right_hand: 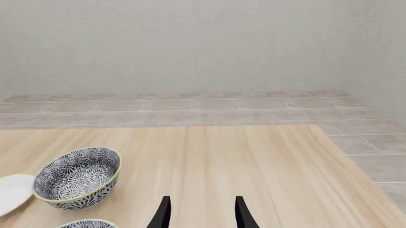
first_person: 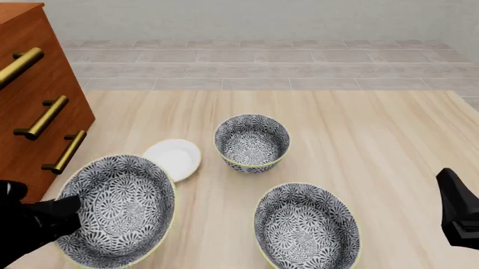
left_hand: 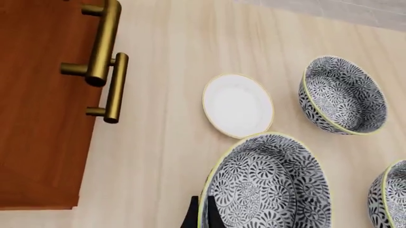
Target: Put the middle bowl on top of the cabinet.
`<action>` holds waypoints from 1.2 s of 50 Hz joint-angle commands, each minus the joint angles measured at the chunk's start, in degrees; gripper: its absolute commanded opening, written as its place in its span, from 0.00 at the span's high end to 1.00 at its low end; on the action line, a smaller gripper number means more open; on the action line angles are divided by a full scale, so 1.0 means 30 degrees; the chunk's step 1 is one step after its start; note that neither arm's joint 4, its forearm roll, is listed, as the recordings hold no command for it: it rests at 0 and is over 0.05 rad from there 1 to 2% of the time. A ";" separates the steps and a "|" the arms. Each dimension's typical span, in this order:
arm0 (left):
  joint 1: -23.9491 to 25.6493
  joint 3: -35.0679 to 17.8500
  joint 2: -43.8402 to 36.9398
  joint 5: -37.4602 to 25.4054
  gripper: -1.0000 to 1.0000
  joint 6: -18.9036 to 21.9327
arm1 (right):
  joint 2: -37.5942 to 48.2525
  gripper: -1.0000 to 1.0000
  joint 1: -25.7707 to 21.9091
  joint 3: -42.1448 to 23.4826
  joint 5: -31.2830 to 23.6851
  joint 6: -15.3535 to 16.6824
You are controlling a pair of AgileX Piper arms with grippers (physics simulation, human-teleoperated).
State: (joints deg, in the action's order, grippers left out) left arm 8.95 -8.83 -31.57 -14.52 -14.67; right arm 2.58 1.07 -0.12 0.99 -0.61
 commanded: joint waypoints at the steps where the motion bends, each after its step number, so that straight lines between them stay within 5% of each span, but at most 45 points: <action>1: -0.0075 -0.0528 0.1009 -0.0869 1.00 0.0046 | -0.0054 0.00 0.0014 -0.0012 -0.0039 0.0008; 23: -0.0086 -0.2051 0.2172 -0.2433 1.00 0.0070 | -0.0415 0.00 0.0063 -0.0091 -0.0399 -0.0003; 60: -0.1038 -0.6271 -0.0201 -0.3061 1.00 0.1287 | -0.0207 0.00 0.0116 -0.0129 -0.0251 -0.0060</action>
State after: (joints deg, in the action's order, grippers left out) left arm 6.27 -24.78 -30.95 -23.57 -11.26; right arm 1.76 1.41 -0.55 0.11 -0.80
